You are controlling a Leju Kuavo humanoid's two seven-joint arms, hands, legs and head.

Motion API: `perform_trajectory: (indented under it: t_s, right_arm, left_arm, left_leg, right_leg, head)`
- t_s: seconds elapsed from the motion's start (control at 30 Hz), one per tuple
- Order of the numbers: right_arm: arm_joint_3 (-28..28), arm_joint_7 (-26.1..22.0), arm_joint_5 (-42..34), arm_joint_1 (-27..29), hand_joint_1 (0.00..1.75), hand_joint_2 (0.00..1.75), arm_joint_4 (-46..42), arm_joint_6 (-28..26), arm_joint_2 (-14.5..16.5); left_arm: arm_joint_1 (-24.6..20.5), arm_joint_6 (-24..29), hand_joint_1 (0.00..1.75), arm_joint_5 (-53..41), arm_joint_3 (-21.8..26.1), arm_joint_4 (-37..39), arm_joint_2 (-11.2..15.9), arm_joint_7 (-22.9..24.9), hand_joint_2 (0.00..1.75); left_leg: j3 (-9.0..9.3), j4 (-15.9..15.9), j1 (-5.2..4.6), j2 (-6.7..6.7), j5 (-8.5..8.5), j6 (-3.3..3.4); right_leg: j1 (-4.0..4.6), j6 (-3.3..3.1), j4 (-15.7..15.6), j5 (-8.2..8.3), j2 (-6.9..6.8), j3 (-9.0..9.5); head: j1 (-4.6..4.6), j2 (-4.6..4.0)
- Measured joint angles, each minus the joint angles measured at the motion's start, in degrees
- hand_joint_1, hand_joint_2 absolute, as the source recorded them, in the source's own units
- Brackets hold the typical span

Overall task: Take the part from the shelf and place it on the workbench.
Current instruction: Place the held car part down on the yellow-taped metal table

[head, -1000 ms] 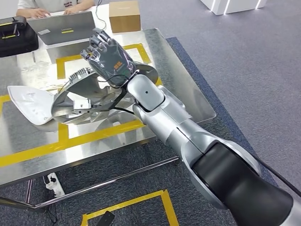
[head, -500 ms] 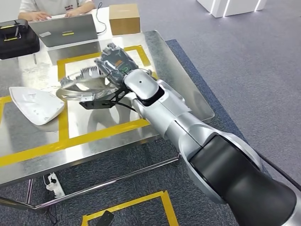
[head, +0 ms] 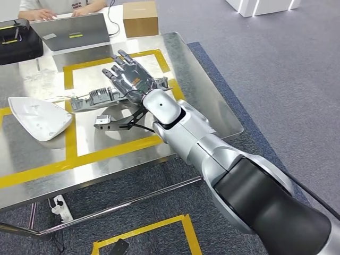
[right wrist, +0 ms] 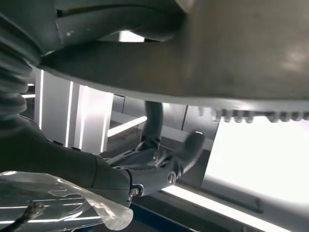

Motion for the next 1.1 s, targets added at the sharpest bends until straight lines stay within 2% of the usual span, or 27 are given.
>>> perform_trajectory:
  t_s: [0.63, 0.87, 1.1]
  right_arm:
    - [1.5, -0.3, 0.6, 0.8, 0.00, 0.00, 0.1, -0.1, 0.0]
    - [1.9, -4.6, 0.2, 1.1, 0.00, 0.00, 0.6, 6.0, 0.0]
    - [2.3, -5.0, 0.0, 1.4, 0.00, 0.00, 0.8, 6.6, 0.0]
  left_arm:
    - [0.0, -0.2, 0.00, 0.0, 0.0, 0.0, 0.0, 0.7, 0.00]
    - [0.0, -0.2, 0.00, 0.0, 0.0, 0.0, 0.0, 0.7, 0.00]
    - [0.0, -0.2, 0.00, 0.0, 0.0, 0.0, 0.0, 0.7, 0.00]
  left_leg:
    - [-0.04, 0.0, 0.00, 0.00, -0.02, -0.01]
    - [-0.04, 0.0, -0.01, 0.00, -0.02, -0.01]
    - [-0.04, 0.0, -0.01, 0.00, -0.02, -0.01]
  right_leg:
    - [0.00, 0.00, 0.0, -0.01, 0.00, -0.04]
    - [-0.01, 0.01, 0.0, -0.01, 0.00, -0.04]
    - [-0.01, 0.00, 0.0, -0.01, 0.00, -0.04]
  head:
    - [-0.01, 0.00]
    - [-0.01, 0.00]
    - [0.00, 0.00]
